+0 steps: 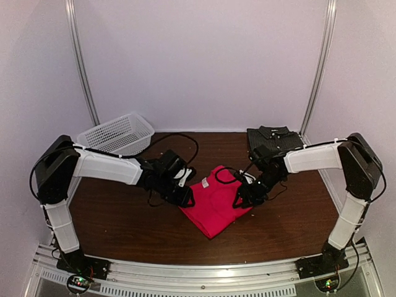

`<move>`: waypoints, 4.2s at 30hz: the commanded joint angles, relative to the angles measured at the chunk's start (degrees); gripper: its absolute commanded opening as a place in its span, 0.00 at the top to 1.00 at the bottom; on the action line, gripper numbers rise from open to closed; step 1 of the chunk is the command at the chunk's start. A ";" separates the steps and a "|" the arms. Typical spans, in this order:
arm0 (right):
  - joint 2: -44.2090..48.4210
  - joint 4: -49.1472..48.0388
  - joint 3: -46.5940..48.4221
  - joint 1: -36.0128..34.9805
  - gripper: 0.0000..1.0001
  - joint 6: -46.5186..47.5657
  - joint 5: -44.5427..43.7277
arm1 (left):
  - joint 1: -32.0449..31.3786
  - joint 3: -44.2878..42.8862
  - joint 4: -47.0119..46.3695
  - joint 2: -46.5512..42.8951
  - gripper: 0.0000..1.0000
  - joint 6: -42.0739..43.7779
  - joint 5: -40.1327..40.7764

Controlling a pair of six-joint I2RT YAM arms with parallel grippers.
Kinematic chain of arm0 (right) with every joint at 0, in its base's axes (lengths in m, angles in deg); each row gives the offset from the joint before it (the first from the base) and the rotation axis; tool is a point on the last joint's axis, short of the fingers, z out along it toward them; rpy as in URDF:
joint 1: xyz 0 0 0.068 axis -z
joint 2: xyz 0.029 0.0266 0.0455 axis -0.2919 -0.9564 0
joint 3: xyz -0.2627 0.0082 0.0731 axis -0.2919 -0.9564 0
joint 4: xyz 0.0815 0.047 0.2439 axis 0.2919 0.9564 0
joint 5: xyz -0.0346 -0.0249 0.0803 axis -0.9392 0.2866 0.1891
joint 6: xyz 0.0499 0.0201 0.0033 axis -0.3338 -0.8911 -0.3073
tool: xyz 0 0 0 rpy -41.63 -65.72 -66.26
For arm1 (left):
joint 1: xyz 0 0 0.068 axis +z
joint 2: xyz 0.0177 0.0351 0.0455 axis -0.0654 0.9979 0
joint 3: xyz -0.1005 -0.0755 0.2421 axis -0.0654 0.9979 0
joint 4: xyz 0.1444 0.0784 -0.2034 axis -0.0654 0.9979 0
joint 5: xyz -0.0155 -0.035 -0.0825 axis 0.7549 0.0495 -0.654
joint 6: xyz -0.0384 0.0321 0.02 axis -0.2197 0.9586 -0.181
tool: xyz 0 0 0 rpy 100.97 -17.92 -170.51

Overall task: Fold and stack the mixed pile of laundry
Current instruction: Rotate the square-folded T-shirt at the center of the board, then smooth out the square-folded T-shirt at the center of the board, then pick up the square-folded T-shirt from the center of the board.

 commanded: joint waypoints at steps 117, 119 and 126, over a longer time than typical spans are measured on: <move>8.29 -66.35 -34.81 1.94 0.14 -56.62 13.20 | -17.36 -9.68 -18.56 8.59 1.00 37.12 6.19; 6.70 -69.38 -34.66 0.80 0.16 -58.58 13.17 | -17.19 -9.30 -19.35 7.96 1.00 36.73 5.74; 4.23 -74.57 -35.30 0.24 0.30 -63.15 11.09 | -17.17 -8.60 -20.55 6.37 1.00 36.01 6.60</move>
